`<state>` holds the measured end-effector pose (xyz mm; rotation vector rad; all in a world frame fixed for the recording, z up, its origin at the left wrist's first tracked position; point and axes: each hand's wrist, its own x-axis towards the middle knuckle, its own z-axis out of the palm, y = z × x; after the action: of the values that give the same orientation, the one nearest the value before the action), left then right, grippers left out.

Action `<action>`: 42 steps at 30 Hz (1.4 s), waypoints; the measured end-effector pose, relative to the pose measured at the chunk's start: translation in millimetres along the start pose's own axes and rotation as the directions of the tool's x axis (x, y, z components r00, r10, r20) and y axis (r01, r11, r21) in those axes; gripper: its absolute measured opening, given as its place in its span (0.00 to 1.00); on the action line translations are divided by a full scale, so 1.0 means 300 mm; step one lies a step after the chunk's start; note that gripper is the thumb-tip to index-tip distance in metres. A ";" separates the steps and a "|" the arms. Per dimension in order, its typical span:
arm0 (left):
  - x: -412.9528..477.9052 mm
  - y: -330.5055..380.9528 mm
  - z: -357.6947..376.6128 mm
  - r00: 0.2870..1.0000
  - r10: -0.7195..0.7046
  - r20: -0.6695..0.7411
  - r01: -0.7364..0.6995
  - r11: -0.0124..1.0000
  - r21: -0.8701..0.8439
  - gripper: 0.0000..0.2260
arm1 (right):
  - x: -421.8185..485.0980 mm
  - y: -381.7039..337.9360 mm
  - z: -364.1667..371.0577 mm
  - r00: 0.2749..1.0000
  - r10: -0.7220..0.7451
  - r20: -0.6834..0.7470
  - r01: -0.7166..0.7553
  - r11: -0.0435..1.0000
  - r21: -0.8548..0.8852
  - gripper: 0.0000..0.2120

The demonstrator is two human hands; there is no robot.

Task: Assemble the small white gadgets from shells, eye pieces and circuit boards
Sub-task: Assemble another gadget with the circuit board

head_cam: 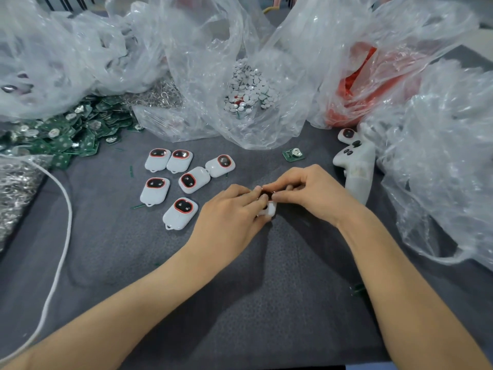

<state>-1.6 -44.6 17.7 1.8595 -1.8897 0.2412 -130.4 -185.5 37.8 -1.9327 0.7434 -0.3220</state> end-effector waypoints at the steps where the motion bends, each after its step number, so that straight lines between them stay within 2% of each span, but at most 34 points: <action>1: -0.007 0.001 0.006 0.998 -0.057 -0.004 0.056 0.995 -0.083 0.12 | -0.006 0.008 -0.006 1.000 -0.006 -0.006 0.006 1.000 0.022 0.09; 5: -0.009 -0.002 0.023 0.982 -0.188 0.025 0.187 0.939 -0.287 0.12 | 0.000 0.015 0.002 0.988 0.011 -0.152 -0.005 0.999 0.037 0.05; 9: 0.026 -0.016 0.018 0.945 -0.289 0.156 0.328 0.858 -0.395 0.13 | -0.005 -0.006 0.010 0.997 0.017 -0.070 -0.001 0.974 0.228 0.05; 12: 0.053 -0.012 0.026 0.948 -0.293 0.123 0.316 0.838 -0.445 0.13 | -0.006 0.001 0.023 0.985 0.001 -0.172 0.045 0.965 0.260 0.04; 14: 0.054 -0.012 0.031 0.952 -0.297 0.071 0.290 0.805 -0.518 0.14 | 0.001 0.005 0.030 0.982 0.020 -0.185 0.030 0.965 0.262 0.03; 17: 0.045 -0.018 0.025 0.921 -0.374 0.106 0.348 0.673 -0.652 0.16 | 0.006 0.006 0.026 0.995 0.058 -0.078 -0.025 0.926 0.377 0.02; 20: 0.046 -0.029 0.021 0.896 -0.415 0.159 0.385 0.549 -0.742 0.18 | 0.003 0.007 0.023 0.998 0.056 -0.011 -0.043 0.872 0.488 0.10; 26: 0.049 -0.058 0.009 0.894 -0.387 0.228 0.382 0.390 -0.837 0.20 | 0.010 -0.001 0.045 0.998 -0.016 -0.058 0.039 0.907 0.419 0.02; 32: 0.056 -0.066 0.007 0.887 -0.377 0.267 0.401 0.343 -0.849 0.14 | 0.010 -0.001 0.054 0.996 -0.066 -0.067 0.086 0.930 0.358 0.03; 37: 0.055 -0.079 -0.007 0.891 -0.369 0.264 0.382 0.297 -0.875 0.11 | 0.007 0.000 0.050 0.998 -0.056 -0.021 0.059 0.880 0.472 0.05; 42: 0.051 -0.079 0.004 0.883 -0.384 0.271 0.408 0.341 -0.847 0.11 | 0.004 0.002 0.050 0.998 -0.062 0.008 0.054 0.921 0.385 0.06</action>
<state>21.9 -60.3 18.7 1.4125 -1.0581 -0.8299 -121.9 -175.5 30.3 -1.5831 0.5615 -0.4496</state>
